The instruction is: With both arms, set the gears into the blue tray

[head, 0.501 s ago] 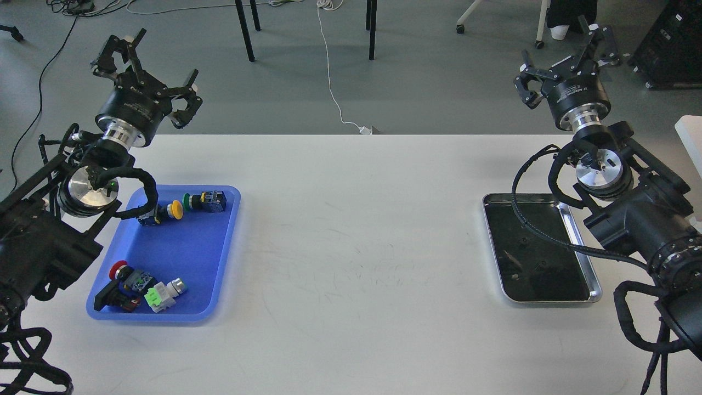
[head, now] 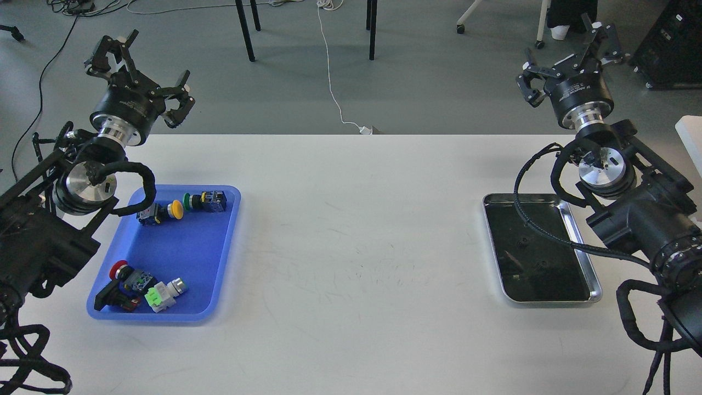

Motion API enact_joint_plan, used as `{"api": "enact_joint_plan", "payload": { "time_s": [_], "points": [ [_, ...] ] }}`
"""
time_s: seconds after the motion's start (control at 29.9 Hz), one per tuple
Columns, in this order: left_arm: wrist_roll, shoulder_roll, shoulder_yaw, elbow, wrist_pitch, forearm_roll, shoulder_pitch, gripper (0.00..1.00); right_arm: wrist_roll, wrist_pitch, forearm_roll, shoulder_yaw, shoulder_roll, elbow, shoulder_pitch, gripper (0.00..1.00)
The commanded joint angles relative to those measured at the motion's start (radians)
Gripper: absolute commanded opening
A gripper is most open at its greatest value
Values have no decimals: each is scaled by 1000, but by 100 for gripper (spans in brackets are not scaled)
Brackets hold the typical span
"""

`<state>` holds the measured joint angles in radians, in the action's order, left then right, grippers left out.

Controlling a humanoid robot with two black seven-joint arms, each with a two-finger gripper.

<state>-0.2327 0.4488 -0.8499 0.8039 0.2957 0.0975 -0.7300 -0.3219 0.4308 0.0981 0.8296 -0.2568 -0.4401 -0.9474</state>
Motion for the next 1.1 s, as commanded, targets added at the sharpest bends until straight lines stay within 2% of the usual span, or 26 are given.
{"api": "enact_joint_plan", "payload": {
  "time_s": [0.0,0.17,0.37,0.53,0.67,0.74,0.87,1.07],
  "points": [
    [1,24,-1,20,45,-8,6,98,27,-9,-21,-104,-88,-95,-65,99],
    [1,47,-6,20,80,-8,6,98,29,-53,-28,-351,-117,-112,-207,99],
    [0,63,-9,23,91,-7,3,98,29,-67,-72,-432,-117,-111,-286,99],
    [-4,166,-15,121,83,-4,15,98,24,-57,-251,-602,-102,-137,-366,99],
    [-4,206,-12,138,92,-4,23,98,27,-55,-275,-838,-81,-137,-482,99],
    [-4,215,-2,138,94,-4,23,98,33,-55,-294,-990,-33,-134,-557,99],
    [0,214,3,139,108,-5,26,98,43,-55,-435,-1245,54,-173,-657,99],
    [0,214,3,141,115,-5,46,98,29,-26,-757,-1429,83,-307,-706,99]
  ]
}}
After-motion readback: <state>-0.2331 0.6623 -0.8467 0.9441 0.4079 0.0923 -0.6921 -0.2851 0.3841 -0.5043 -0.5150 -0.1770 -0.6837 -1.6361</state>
